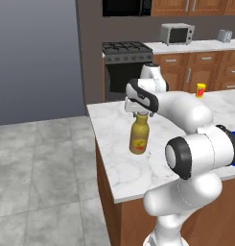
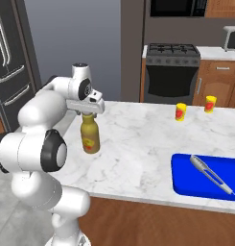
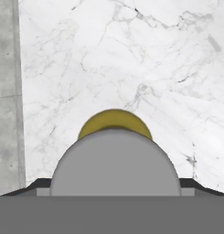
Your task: Place the drinks on the dining counter in a tight cluster.
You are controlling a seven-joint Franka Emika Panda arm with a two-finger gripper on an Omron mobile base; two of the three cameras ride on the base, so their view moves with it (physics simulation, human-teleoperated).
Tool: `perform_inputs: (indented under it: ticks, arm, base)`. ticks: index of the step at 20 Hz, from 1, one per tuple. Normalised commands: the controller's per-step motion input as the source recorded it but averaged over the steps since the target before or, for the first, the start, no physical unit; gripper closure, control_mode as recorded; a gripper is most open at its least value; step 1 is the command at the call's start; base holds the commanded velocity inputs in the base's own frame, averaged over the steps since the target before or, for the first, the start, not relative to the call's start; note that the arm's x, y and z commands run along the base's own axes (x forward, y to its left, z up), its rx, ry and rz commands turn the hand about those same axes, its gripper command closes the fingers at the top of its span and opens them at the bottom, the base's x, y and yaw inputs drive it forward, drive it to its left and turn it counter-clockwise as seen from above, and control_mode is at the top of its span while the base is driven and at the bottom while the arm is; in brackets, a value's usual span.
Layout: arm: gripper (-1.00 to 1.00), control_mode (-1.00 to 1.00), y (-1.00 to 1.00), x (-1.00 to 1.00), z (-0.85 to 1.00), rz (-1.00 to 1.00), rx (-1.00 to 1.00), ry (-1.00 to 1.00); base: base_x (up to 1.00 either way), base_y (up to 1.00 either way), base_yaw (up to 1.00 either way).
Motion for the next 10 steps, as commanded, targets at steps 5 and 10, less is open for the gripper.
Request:
perform_inputs:
  ticks: [5, 10]
  arm:
    - [1.00, -1.00, 0.00, 0.00, 0.00, 0.00, 0.00, 0.00]
    - [-1.00, -1.00, 0.00, 0.00, 0.00, 0.00, 0.00, 0.00]
  base:
    - [0.00, 0.00, 0.00]
    - [0.00, 0.00, 0.00]
